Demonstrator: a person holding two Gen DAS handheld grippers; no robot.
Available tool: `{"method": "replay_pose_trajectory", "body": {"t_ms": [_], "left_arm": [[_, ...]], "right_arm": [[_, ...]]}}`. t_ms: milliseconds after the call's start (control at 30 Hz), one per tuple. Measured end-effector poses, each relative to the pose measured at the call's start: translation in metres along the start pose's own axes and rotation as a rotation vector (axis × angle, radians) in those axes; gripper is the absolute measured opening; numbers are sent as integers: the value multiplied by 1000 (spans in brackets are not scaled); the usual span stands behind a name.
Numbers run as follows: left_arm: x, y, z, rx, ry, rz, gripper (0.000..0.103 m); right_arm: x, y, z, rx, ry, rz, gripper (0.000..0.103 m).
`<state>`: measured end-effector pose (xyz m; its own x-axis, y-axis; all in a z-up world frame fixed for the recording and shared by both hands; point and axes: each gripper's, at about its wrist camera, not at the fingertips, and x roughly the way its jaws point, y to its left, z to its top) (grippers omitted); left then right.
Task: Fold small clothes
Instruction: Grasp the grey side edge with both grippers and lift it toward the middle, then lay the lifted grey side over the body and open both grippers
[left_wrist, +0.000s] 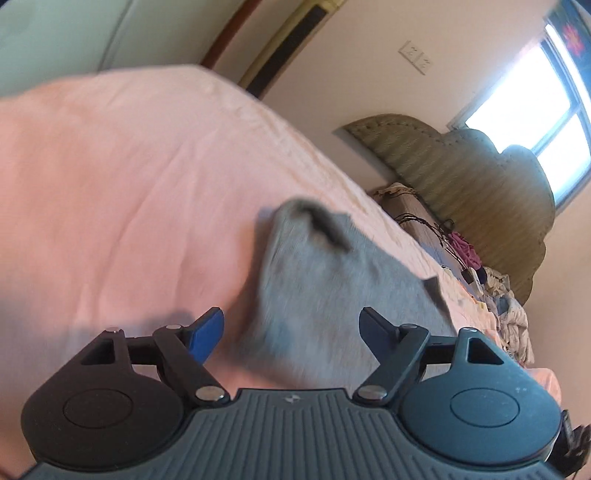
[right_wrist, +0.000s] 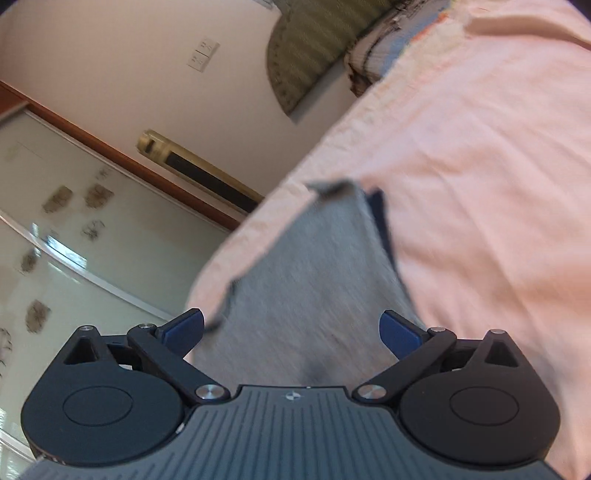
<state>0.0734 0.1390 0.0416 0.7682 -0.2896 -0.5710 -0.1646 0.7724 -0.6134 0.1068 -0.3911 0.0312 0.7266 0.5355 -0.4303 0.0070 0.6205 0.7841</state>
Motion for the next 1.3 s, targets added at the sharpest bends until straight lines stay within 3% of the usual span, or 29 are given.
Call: {"method": "replay_pose_trajectory", "body": {"t_ms": [133, 267, 333, 367, 400, 433, 467, 567, 767, 867, 933, 1000, 1033, 1067, 1100, 1167, 1233, 1300], "left_arm": [[3, 11, -33, -152, 102, -107, 80], [40, -5, -20, -151, 77, -112, 77], [57, -9, -11, -149, 51, -27, 33], [70, -10, -7, -142, 91, 33, 7], [73, -7, -4, -170, 95, 20, 7], [73, -7, -2, -177, 102, 18, 7], [69, -11, 0, -151, 102, 19, 6], [41, -20, 2, -79, 81, -35, 5], [-48, -3, -11, -10, 87, -149, 0], [-79, 23, -27, 57, 82, -97, 0], [-81, 38, -30, 89, 89, -66, 0], [-75, 51, -25, 31, 80, -28, 8], [-67, 56, -21, -32, 107, -52, 11], [-61, 63, -19, -104, 129, -89, 19], [-53, 63, -20, -168, 135, -113, 27], [-36, 54, -22, -230, 123, -146, 36], [-13, 44, -25, -255, 108, -143, 61], [2, 41, -28, -293, 42, -134, 73]], "right_arm": [[-12, -15, -19, 14, -6, -43, 101], [14, -19, -9, 52, -26, -71, 102], [34, -17, 0, 59, -44, -83, 101], [41, -17, 4, 61, -70, -98, 86], [49, -17, 8, 60, -64, -118, 41], [58, -18, 10, 61, -26, -127, 14], [61, -19, 9, 68, -18, -123, 19], [47, -11, 5, 10, -6, -92, 18], [-29, 4, -24, -66, 43, 31, 15], [-65, -10, -54, -60, 97, 25, 11], [-83, -24, -65, -57, 113, -37, 11], [-96, -36, -66, -44, 97, -64, 23], [-98, -41, -63, -7, 82, -70, 32], [-98, -45, -59, 53, 70, -56, 62], [-97, -47, -57, 98, 53, -21, 77], [-84, -43, -55, 138, 42, 35, 76], [-63, -35, -55, 153, 52, 40, 76], [-39, -31, -59, 167, 76, 22, 76]]}}
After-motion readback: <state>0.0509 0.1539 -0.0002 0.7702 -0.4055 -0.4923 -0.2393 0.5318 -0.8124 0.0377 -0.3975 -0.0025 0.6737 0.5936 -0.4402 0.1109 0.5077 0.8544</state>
